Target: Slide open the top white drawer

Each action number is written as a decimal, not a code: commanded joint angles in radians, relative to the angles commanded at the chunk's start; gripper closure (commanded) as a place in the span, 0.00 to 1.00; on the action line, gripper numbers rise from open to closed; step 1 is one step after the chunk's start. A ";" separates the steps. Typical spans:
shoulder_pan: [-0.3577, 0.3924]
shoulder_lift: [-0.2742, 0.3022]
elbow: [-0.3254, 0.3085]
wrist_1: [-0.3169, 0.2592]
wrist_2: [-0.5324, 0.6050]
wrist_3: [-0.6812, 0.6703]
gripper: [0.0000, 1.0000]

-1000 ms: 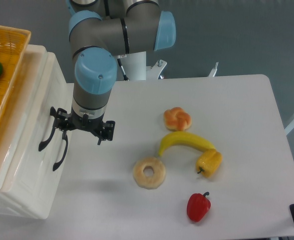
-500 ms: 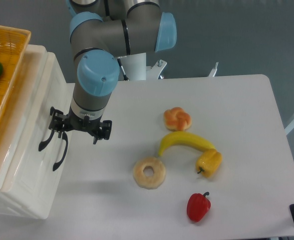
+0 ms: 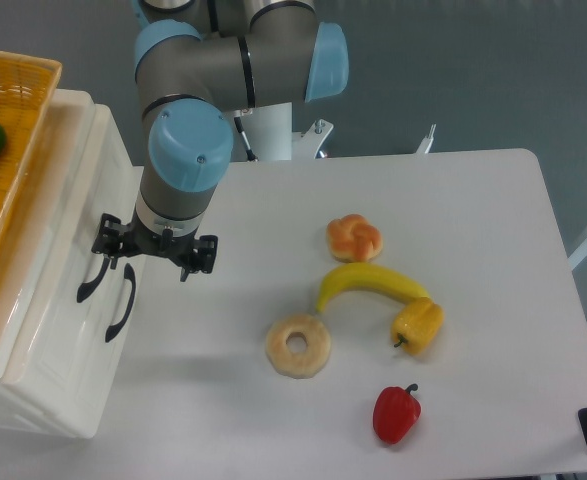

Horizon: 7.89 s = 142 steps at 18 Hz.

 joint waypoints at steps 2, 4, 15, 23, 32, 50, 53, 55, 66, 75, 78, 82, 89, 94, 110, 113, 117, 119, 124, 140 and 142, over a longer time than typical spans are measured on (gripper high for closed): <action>0.002 0.000 0.000 0.000 -0.002 0.002 0.00; -0.002 0.000 0.000 0.000 0.000 0.002 0.00; -0.029 -0.002 -0.002 0.002 0.000 0.003 0.00; -0.031 -0.006 -0.008 0.002 -0.002 0.005 0.00; -0.040 -0.009 -0.009 0.003 -0.002 0.005 0.00; -0.040 -0.009 -0.009 0.009 0.009 0.008 0.00; -0.038 -0.005 -0.009 0.009 0.029 0.008 0.00; -0.040 -0.005 -0.009 0.006 0.055 0.008 0.00; -0.040 -0.005 -0.002 0.012 0.067 0.009 0.00; -0.031 -0.003 0.005 0.014 0.087 0.011 0.00; -0.031 -0.003 0.005 0.011 0.123 0.047 0.00; -0.014 -0.002 0.005 0.011 0.123 0.052 0.00; 0.006 -0.002 0.012 0.012 0.123 0.054 0.00; 0.020 -0.005 0.018 0.012 0.123 0.077 0.00; 0.100 -0.006 0.032 0.012 0.121 0.147 0.00; 0.118 -0.006 0.032 0.012 0.120 0.156 0.00; 0.135 -0.006 0.034 0.014 0.117 0.160 0.00; 0.138 -0.008 0.034 0.023 0.115 0.160 0.00; 0.141 -0.009 0.034 0.026 0.115 0.160 0.00; 0.181 -0.012 0.034 0.025 0.061 0.158 0.00; 0.184 -0.012 0.032 0.025 0.040 0.158 0.00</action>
